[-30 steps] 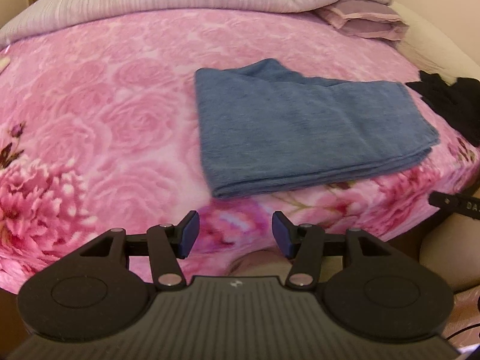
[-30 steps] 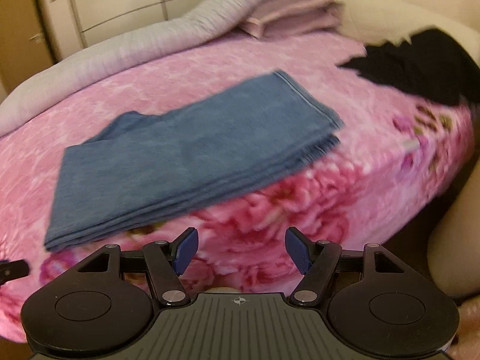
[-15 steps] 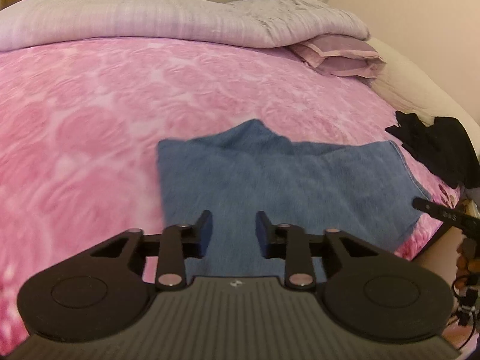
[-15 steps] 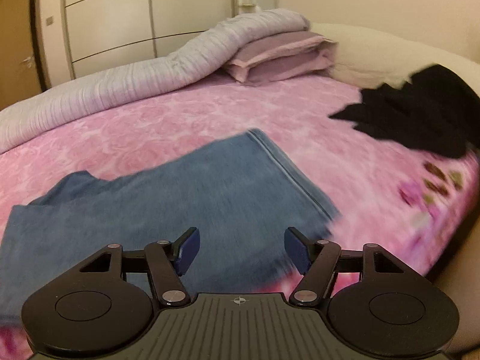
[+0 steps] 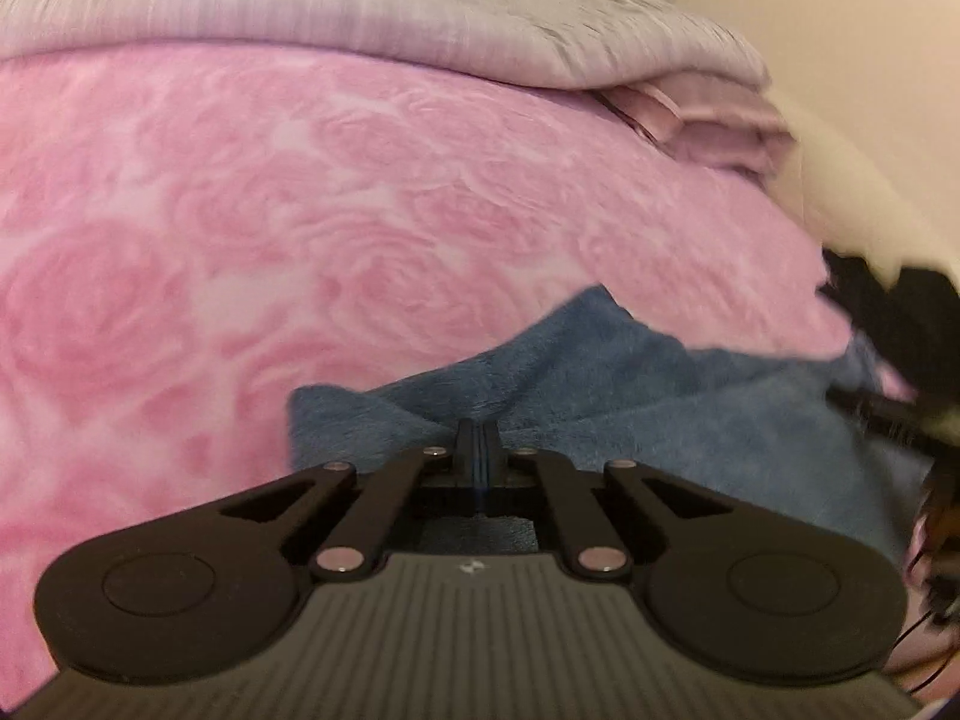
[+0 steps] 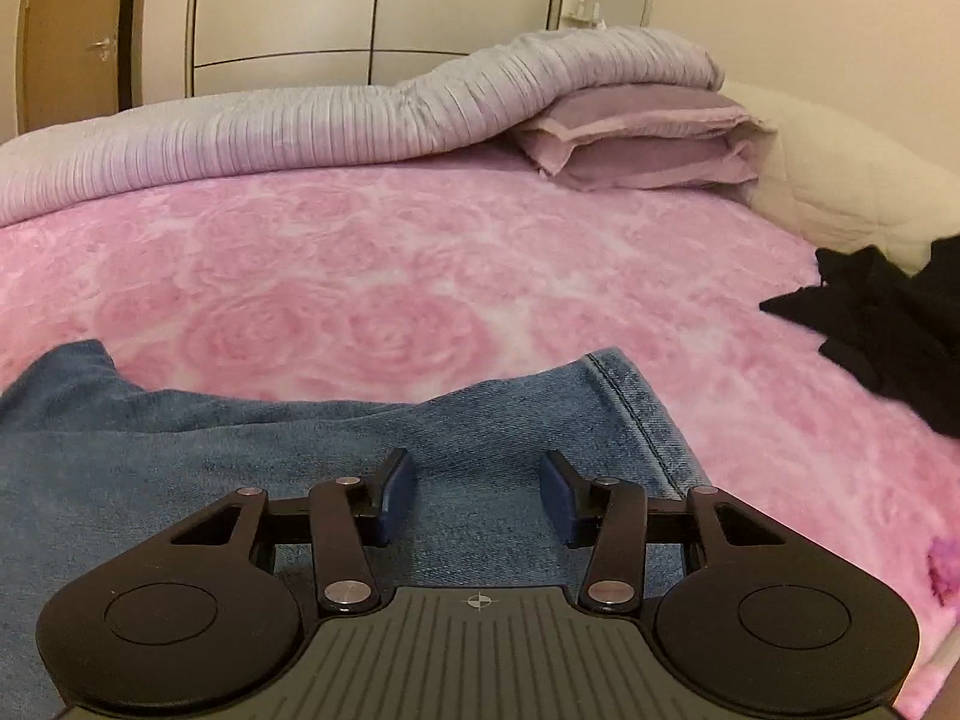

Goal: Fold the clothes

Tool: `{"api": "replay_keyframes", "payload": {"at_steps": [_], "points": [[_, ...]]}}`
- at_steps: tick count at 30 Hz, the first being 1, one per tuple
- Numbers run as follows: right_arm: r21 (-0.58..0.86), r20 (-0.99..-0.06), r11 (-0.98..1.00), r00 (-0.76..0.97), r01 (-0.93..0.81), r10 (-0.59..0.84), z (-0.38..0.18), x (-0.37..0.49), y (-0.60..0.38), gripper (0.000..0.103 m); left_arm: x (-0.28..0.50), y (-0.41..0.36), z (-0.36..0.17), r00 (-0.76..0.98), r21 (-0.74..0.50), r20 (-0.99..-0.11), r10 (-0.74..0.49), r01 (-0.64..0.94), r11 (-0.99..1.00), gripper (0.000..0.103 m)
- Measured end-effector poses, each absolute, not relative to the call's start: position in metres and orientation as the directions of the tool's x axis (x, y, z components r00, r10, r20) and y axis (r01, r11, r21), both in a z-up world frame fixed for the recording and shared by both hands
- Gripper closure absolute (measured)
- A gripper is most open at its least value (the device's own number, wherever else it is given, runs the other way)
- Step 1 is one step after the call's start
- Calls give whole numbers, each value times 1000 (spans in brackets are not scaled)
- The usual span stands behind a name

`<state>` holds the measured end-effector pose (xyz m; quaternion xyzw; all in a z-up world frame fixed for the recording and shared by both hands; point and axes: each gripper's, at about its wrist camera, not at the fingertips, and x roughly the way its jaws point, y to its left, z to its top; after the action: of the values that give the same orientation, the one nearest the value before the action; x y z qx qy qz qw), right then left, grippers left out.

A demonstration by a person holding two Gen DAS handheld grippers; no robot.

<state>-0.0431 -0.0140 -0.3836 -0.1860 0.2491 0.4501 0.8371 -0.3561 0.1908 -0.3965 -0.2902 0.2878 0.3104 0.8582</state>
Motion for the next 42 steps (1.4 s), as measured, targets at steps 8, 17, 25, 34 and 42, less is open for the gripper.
{"api": "replay_keyframes", "payload": {"at_steps": [8,17,25,34,42], "points": [[-26,-595,650,534,-760,601,-382,-45,-71,57,-410,189,-399,621,-345,-683,385,-739,579,97],[-118,-590,412,397,-904,703,-348,-171,-98,57,-472,124,-370,584,-378,-732,351,-777,504,89],[-434,-600,-105,200,-895,775,-387,-341,-106,50,-550,64,-385,571,-448,-756,320,-808,382,88],[-614,-573,-261,194,-745,796,-414,-392,-86,39,-557,58,-377,613,-484,-718,329,-780,397,83],[-727,-519,-314,190,-610,833,-449,-400,-72,43,-553,67,-387,617,-498,-725,305,-776,387,83]]}}
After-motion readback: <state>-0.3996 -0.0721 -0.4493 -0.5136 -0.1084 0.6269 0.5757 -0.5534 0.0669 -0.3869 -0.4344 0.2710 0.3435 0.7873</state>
